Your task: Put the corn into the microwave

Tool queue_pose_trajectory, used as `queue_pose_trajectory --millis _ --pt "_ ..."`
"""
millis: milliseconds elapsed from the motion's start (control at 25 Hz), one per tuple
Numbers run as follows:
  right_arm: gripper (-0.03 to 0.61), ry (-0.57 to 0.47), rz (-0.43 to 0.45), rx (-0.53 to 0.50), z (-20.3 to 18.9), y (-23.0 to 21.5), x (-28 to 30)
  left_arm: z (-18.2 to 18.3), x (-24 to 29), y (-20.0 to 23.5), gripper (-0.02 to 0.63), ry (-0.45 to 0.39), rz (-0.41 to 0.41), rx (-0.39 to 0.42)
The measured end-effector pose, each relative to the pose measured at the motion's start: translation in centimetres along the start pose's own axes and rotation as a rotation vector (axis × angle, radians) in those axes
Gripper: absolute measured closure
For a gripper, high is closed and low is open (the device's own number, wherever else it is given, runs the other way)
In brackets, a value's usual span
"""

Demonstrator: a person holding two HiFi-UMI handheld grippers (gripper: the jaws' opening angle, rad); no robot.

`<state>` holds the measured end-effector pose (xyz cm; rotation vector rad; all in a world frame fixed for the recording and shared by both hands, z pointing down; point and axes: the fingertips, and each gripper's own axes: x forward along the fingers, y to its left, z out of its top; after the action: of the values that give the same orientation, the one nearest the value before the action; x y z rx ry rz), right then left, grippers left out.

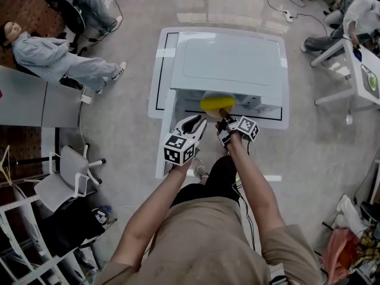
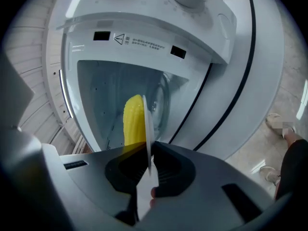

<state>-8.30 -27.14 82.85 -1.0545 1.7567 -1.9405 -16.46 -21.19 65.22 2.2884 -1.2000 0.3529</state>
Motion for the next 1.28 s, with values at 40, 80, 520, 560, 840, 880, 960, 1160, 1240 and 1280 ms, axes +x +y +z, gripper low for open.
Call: queue_pose_trajectory --millis 40,80,520,560,840,880,960,1160,1240,1280 --pt "0.554 -0.006 0.002 0.009 0.2 -0.2 0.4 0.0 0.1 0.1 0.522 0.005 0.000 0.000" --pt "0.554 -0.012 0.006 0.019 0.5 -0.4 0.9 -0.1 0.2 0.1 0.522 0.010 -0.002 0.000" --pt "0.554 -0.086 0.018 0.103 2.5 -1.2 4.5 -1.0 1.3 -0.3 0.522 0.058 -0.043 0.028" --pt "0.554 -0.091 0.016 0.111 2.6 -1.3 4.7 -1.1 1.3 -0.6 0.522 0.062 -0.051 0.031" --pt "0.555 -0.120 -0.019 0.157 3.0 -2.5 5.0 -1.6 0.9 -1.5 0.522 0.083 -0.084 0.051" --pt "0.555 -0.124 -0.024 0.155 3.2 -2.6 5.0 -1.5 0.8 -1.5 0.522 0.086 -0.088 0.055" --pt "0.554 -0.126 -0.038 0.143 3.8 -2.6 5.3 -1.5 0.8 -1.5 0.522 0.088 -0.092 0.063" --pt "0.551 -0.068 -0.113 0.103 4.0 -2.4 6.1 -1.8 0.6 -1.7 0.522 0.093 -0.104 0.058" --pt "0.542 -0.043 -0.112 0.057 3.8 -2.1 6.1 -2.0 0.6 -2.0 0.522 0.096 -0.113 0.058" --pt "0.504 -0.032 -0.095 0.034 3.6 -1.8 6.1 -2.1 0.5 -2.1 0.522 0.098 -0.117 0.058"
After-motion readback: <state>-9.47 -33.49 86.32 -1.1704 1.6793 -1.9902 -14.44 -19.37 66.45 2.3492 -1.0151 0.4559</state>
